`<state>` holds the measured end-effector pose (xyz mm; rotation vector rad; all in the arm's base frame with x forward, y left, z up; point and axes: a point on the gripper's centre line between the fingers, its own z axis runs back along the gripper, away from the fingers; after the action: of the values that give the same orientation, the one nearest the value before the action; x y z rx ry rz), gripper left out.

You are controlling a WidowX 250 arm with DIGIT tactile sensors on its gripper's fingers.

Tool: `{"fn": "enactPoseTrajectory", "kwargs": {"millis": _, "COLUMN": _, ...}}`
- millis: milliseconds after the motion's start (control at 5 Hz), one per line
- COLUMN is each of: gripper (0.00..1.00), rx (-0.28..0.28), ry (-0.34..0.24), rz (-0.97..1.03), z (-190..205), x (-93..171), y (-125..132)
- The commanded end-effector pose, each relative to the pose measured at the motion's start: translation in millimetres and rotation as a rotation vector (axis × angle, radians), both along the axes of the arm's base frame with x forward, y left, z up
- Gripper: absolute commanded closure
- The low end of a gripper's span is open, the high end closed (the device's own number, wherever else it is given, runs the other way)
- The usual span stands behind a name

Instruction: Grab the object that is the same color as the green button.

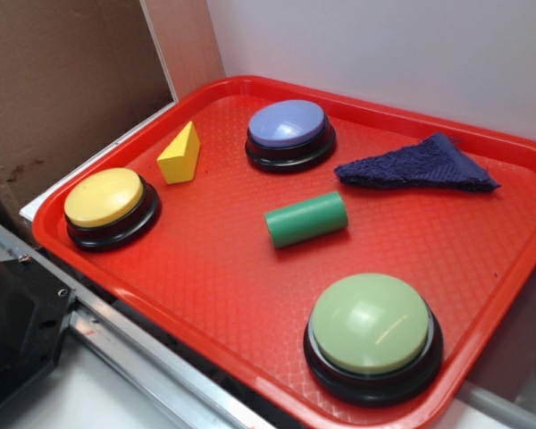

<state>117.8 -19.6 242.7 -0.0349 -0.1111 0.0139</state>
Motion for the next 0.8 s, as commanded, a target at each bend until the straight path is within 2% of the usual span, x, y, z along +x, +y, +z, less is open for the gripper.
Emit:
{"fn": "enactPoseTrajectory", "kwargs": {"millis": 0, "gripper": 0.00, "rx": 0.000, "ry": 0.000, "rz": 0.000, "z": 0, "x": 0, "y": 0}}
{"fn": "enactPoseTrajectory", "kwargs": {"millis": 200, "gripper": 0.00, "rx": 0.006, "ry": 0.002, "rz": -0.097, "z": 4, "x": 38, "y": -20}}
{"fn": "enactPoseTrajectory", "kwargs": {"millis": 400, "gripper": 0.00, "rx": 0.031, "ry": 0.012, "rz": -0.219, "z": 6, "x": 70, "y": -54}}
{"fn": "enactPoseTrajectory", "kwargs": {"millis": 600, "gripper": 0.00, "rx": 0.042, "ry": 0.010, "rz": -0.354, "z": 2, "x": 91, "y": -98}}
